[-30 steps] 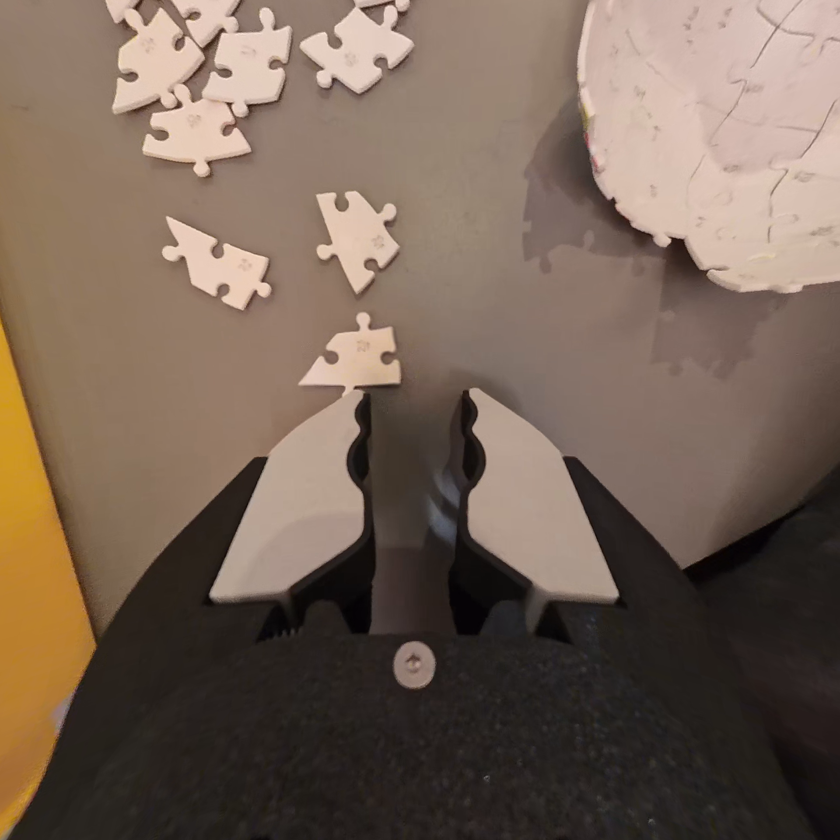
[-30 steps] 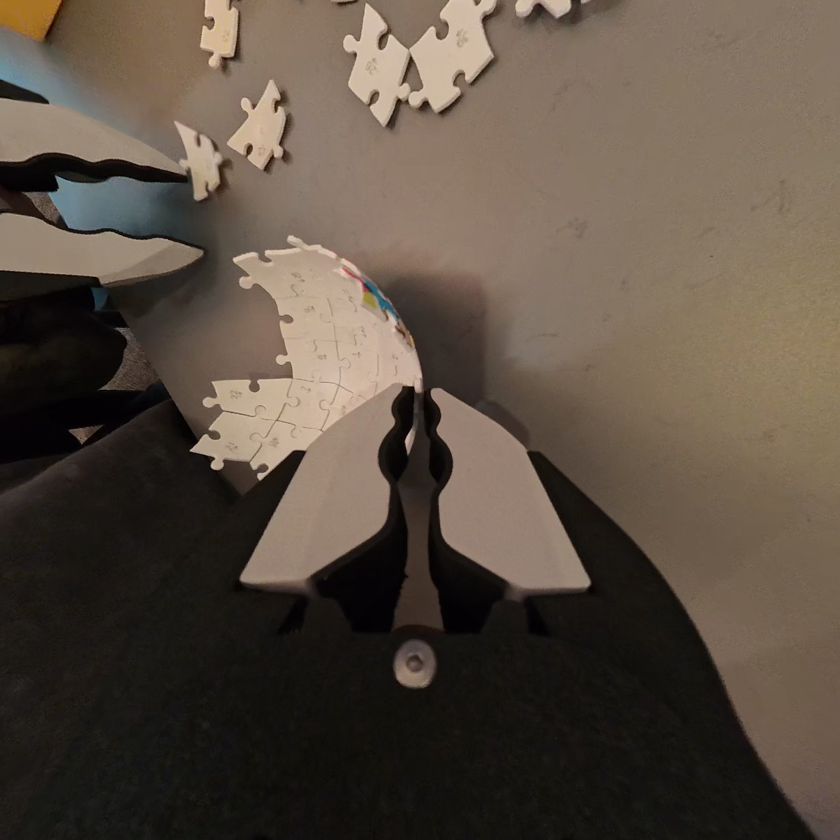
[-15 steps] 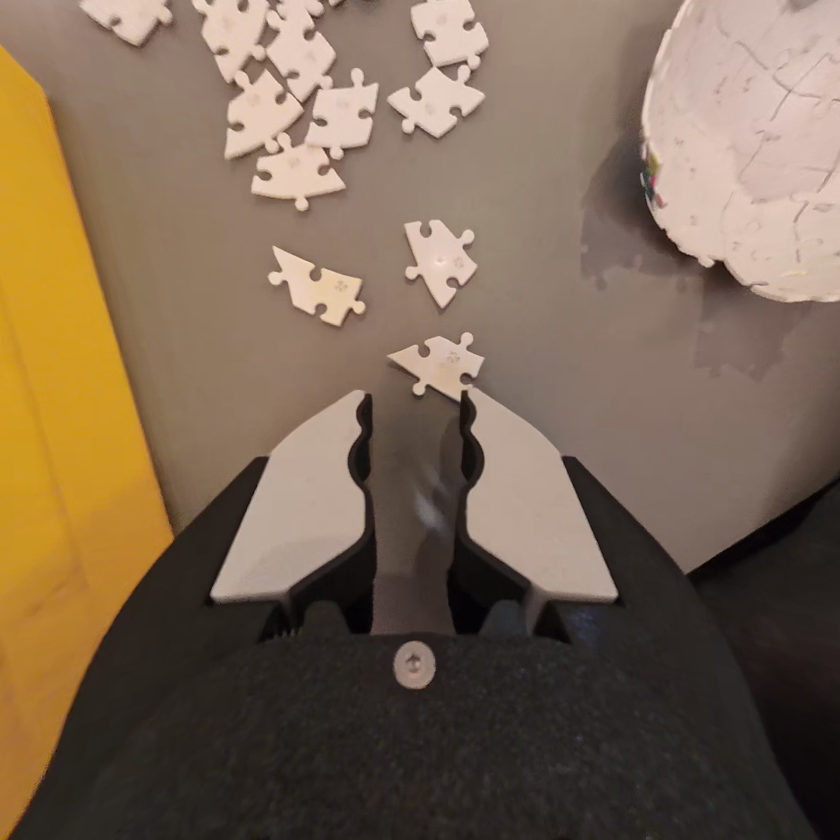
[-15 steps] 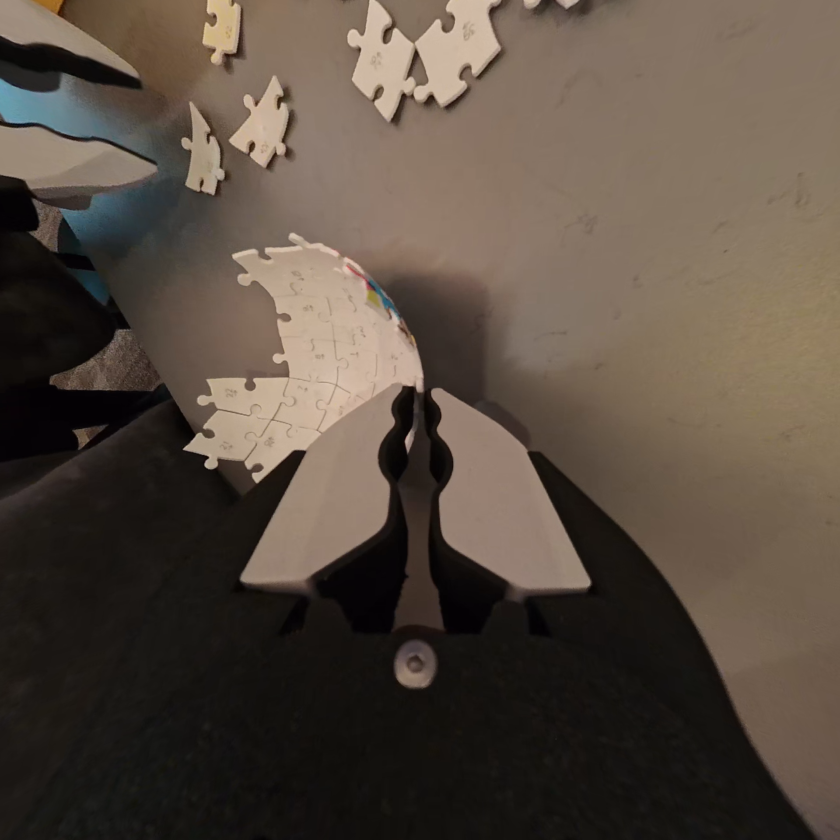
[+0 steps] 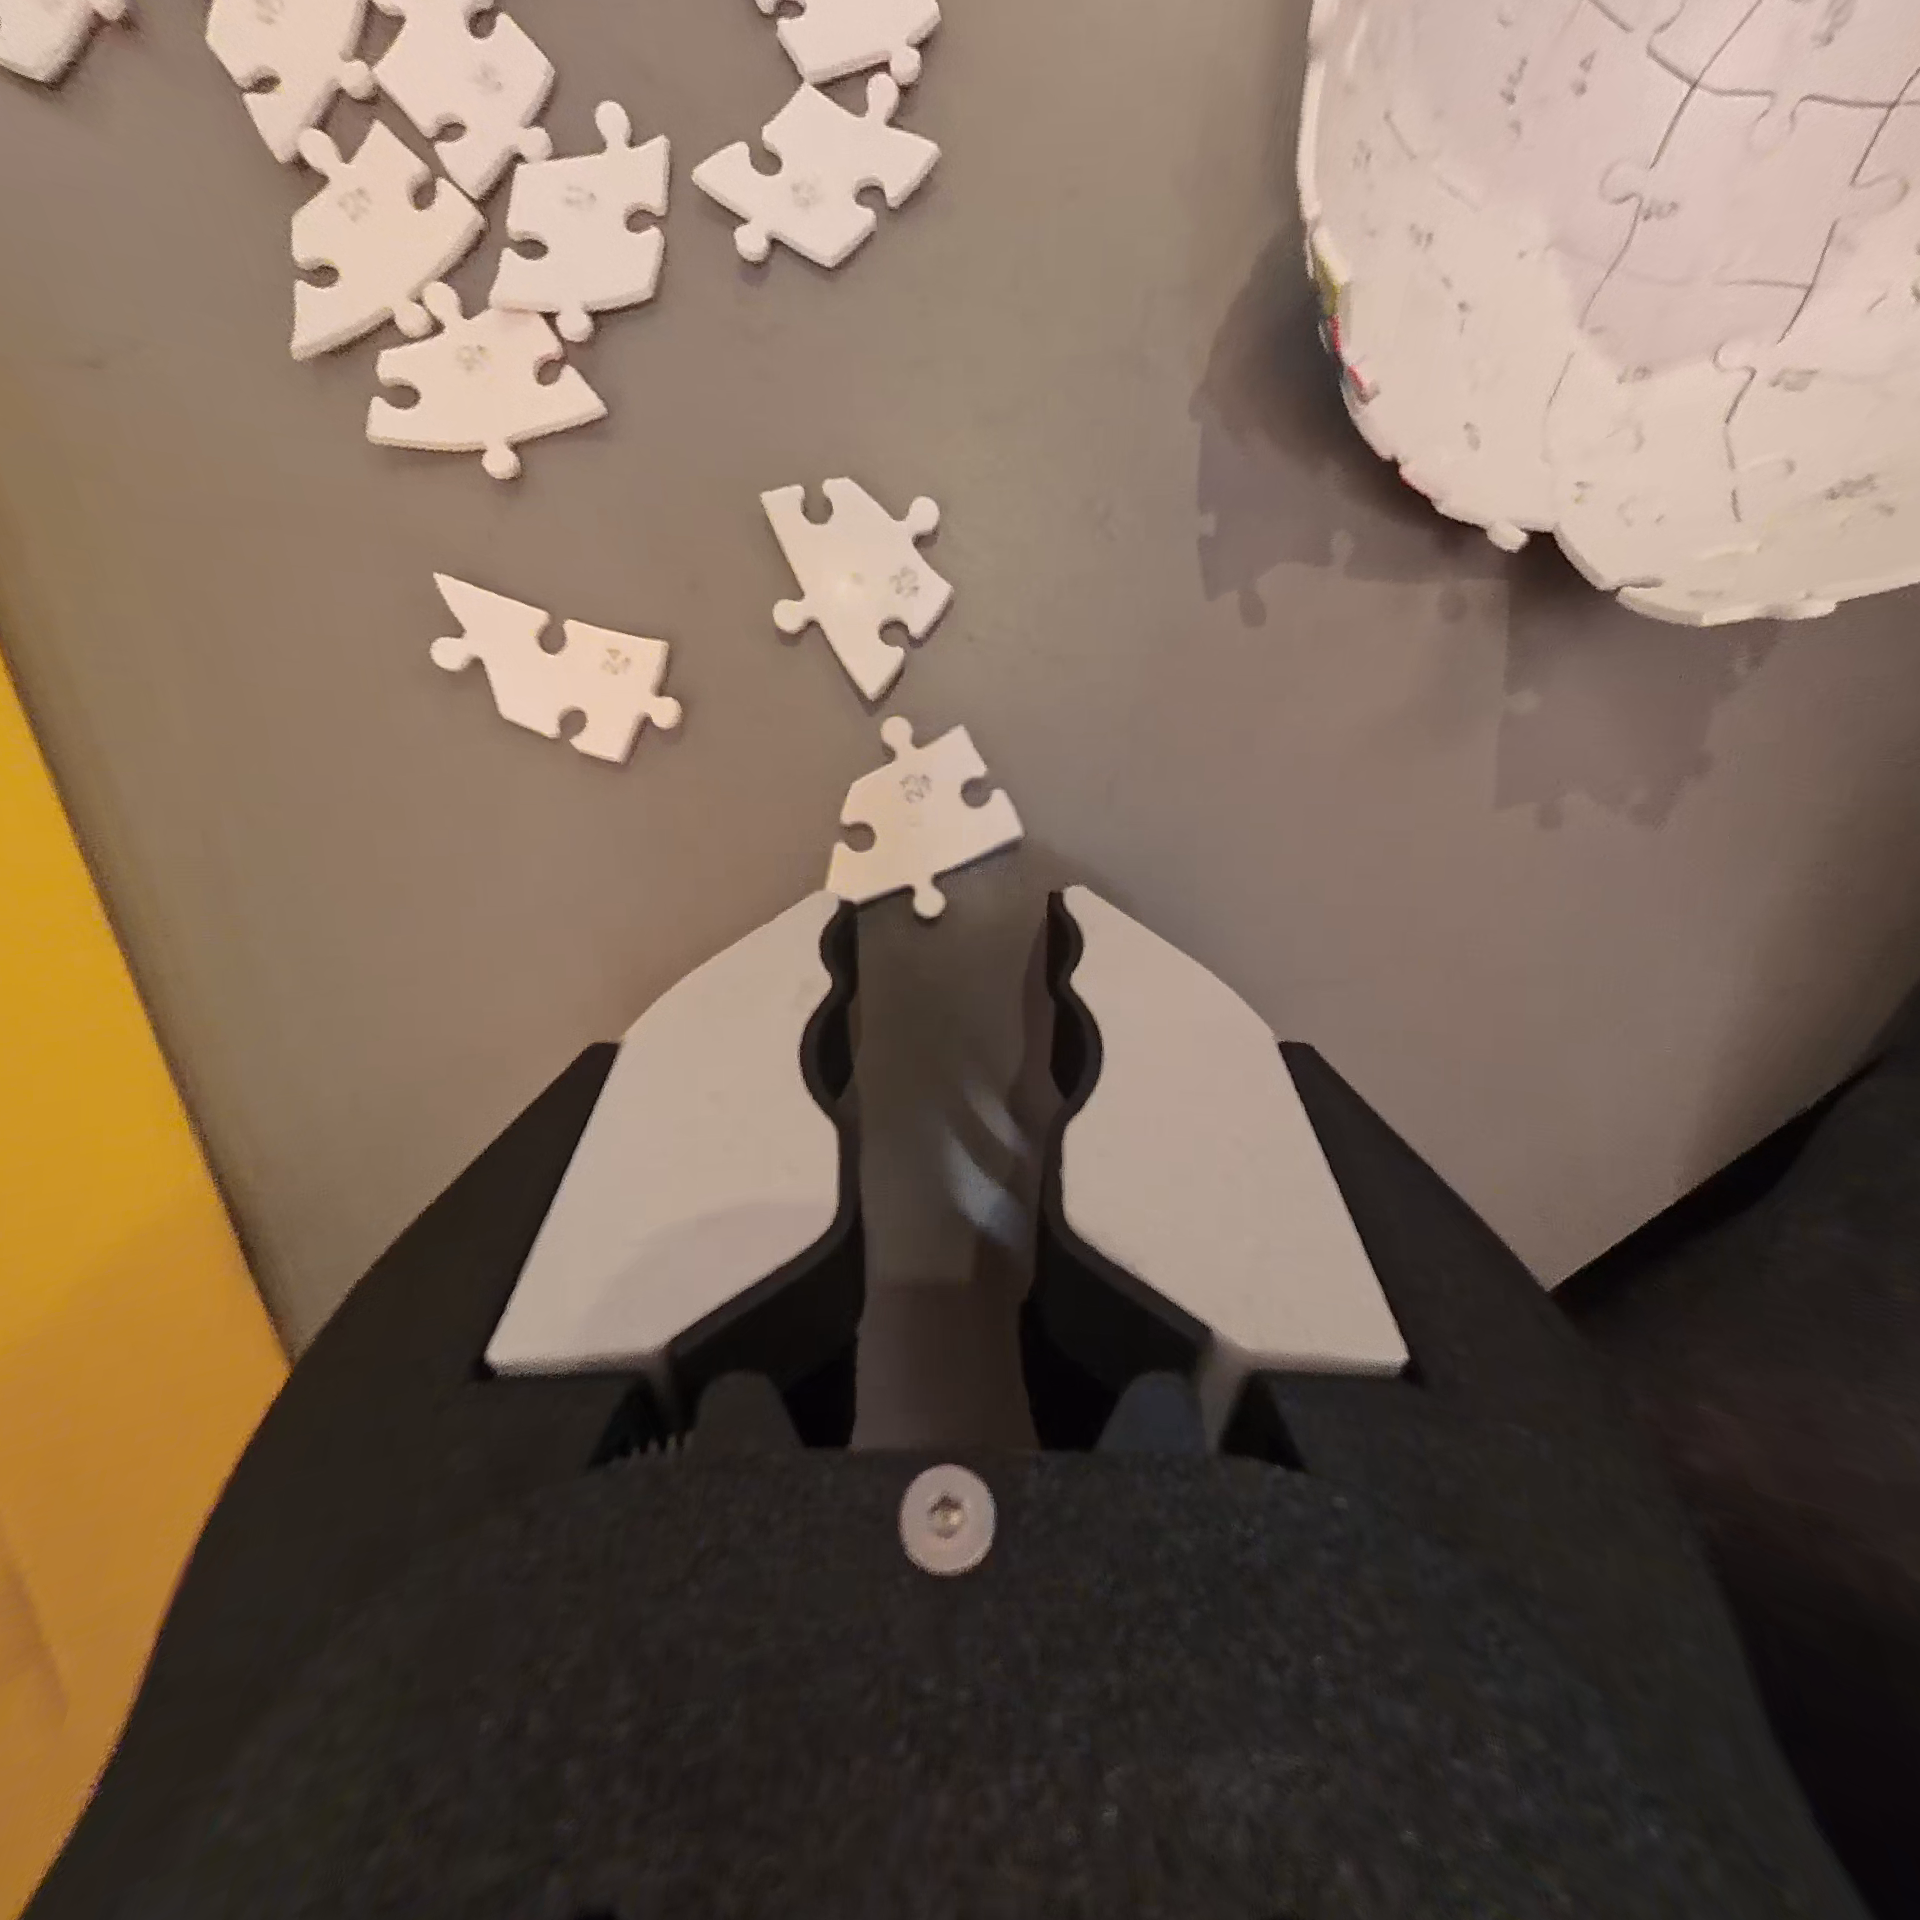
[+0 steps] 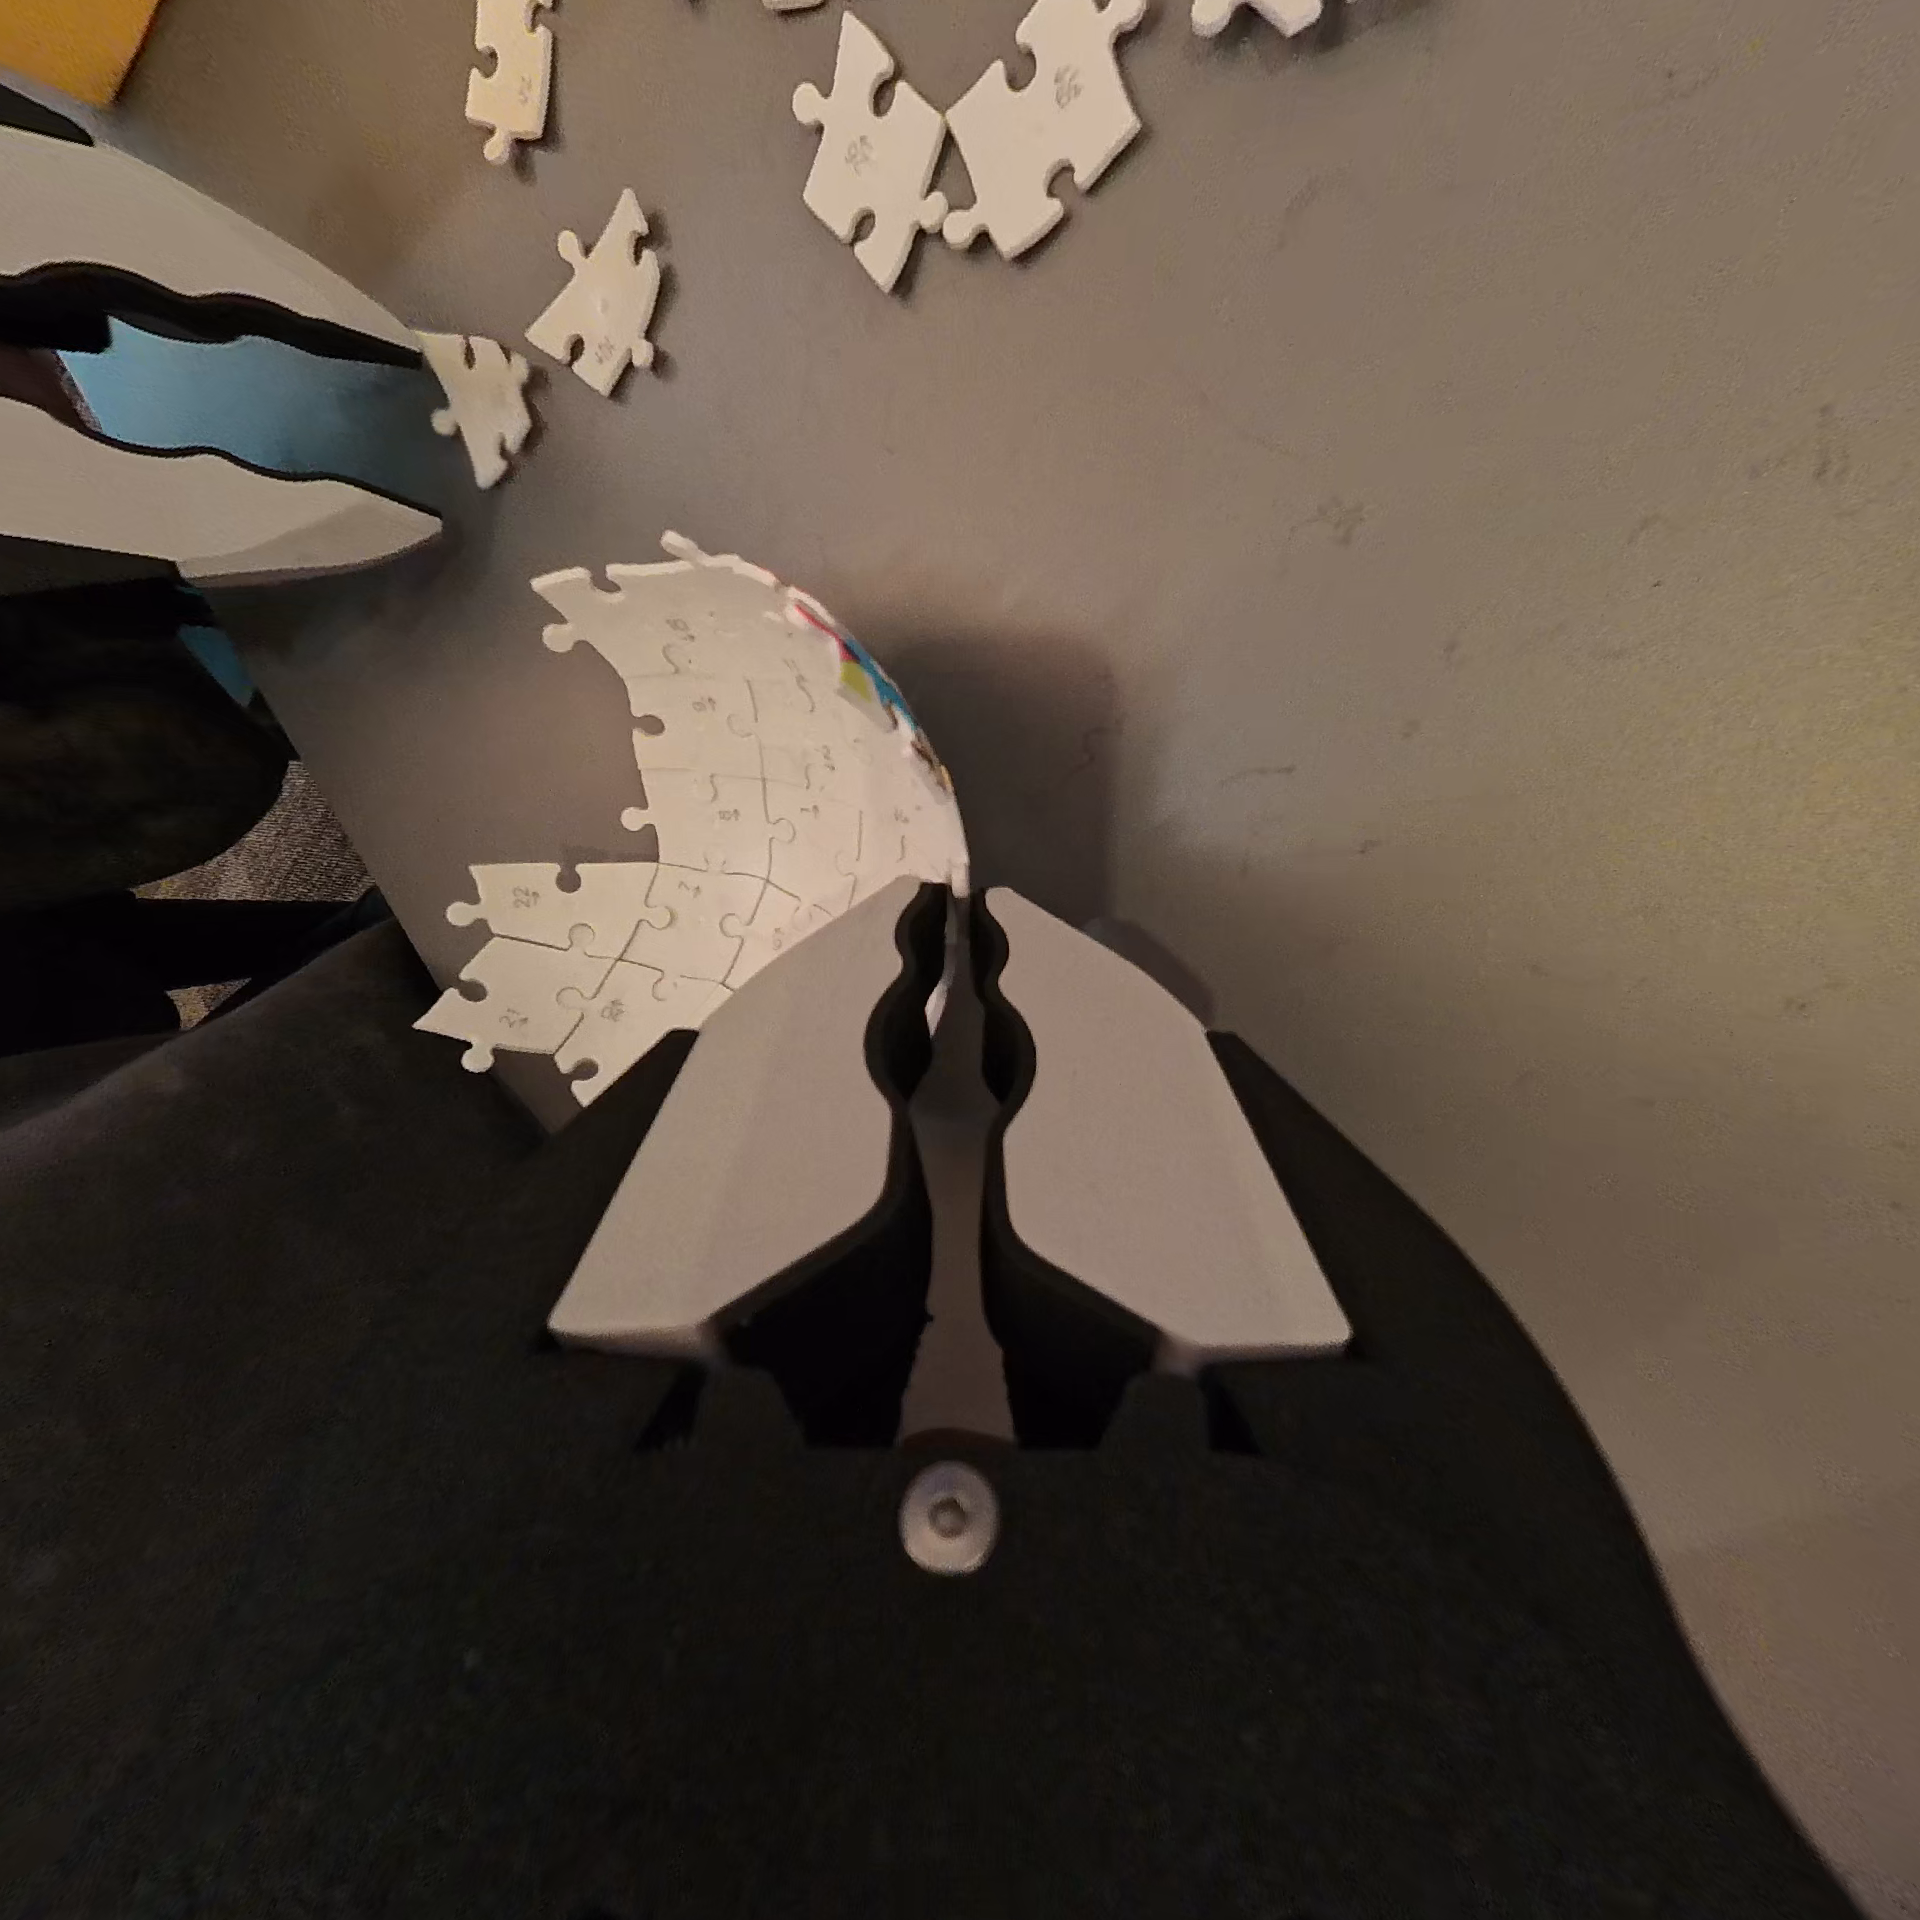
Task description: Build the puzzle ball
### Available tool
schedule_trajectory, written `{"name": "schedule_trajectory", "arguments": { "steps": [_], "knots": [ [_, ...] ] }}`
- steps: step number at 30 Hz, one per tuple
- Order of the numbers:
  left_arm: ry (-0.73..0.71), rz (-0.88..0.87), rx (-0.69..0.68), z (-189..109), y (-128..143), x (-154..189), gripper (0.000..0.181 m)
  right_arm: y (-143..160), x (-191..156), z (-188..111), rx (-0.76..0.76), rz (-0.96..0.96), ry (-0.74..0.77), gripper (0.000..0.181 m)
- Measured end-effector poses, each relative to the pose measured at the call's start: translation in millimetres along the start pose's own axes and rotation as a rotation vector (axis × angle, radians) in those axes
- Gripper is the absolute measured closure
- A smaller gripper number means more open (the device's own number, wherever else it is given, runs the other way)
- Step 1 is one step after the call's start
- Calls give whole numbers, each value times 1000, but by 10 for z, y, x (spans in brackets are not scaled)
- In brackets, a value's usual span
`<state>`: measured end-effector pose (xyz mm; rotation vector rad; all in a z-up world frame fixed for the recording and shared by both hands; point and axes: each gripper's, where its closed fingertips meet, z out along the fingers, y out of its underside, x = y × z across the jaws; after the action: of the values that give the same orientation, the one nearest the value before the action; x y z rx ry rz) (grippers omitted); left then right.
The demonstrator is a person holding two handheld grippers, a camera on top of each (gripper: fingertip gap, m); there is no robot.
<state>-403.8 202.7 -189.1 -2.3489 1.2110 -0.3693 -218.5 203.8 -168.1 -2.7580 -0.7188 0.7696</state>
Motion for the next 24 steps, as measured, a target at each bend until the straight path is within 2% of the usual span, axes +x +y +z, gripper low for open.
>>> {"name": "schedule_trajectory", "arguments": {
  "steps": [4, 7, 13, 19, 24],
  "knots": [
    [-65, 53, 22, -11, -52, -115, 145, 2, -2, 9, -1, -3, -4, 177],
    [-104, 145, -8, 14, -22, -208, 136, 1, -6, 8, -1, -6, -5, 177],
    [6, 136, -43, 21, 39, -166, 142, 0, -10, 6, 1, -4, -2, 177],
    [36, 160, -26, -13, 8, -14, 149, 6, 3, 17, 1, 2, -5, 176],
    [-22, 166, 4, -43, -41, -79, 143, 6, -9, 31, -3, -3, -9, 176]
  ]
}}
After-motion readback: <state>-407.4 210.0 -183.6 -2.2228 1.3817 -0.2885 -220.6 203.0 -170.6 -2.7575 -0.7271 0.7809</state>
